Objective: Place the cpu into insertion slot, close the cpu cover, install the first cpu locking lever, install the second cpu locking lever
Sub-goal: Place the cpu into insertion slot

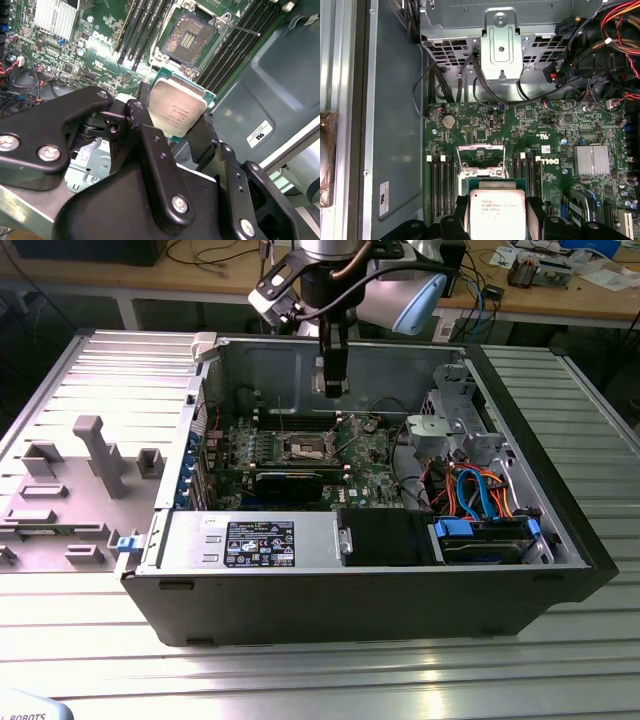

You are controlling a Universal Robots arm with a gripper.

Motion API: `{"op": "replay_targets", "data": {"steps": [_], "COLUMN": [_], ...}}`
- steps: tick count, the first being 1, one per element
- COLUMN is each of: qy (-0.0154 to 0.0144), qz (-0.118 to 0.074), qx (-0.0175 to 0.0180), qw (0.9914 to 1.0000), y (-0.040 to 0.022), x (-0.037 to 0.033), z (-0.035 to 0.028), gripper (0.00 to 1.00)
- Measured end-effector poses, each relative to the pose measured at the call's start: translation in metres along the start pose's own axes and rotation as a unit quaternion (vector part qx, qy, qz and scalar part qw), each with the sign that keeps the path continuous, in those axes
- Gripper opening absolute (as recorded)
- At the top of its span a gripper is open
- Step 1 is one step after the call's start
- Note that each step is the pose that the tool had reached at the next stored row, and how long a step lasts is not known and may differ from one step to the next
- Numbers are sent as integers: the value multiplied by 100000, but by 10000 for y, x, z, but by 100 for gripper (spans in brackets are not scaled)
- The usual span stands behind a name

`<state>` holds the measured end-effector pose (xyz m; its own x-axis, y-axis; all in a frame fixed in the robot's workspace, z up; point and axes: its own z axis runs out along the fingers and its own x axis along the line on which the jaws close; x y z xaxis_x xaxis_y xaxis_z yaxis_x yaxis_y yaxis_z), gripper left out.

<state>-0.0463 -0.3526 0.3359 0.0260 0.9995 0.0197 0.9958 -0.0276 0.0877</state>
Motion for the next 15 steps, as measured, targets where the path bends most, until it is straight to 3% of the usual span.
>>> {"op": "replay_targets", "data": {"steps": [7, 10, 15], "qy": [-33, -25, -36], "qz": [141, 147, 148], "qx": [104, 310, 452], "qw": [100000, 99999, 99999], "y": [-109, -121, -123], "x": [-5, -6, -6], "z": [89, 161, 180], "gripper": [54, 54, 54]}}
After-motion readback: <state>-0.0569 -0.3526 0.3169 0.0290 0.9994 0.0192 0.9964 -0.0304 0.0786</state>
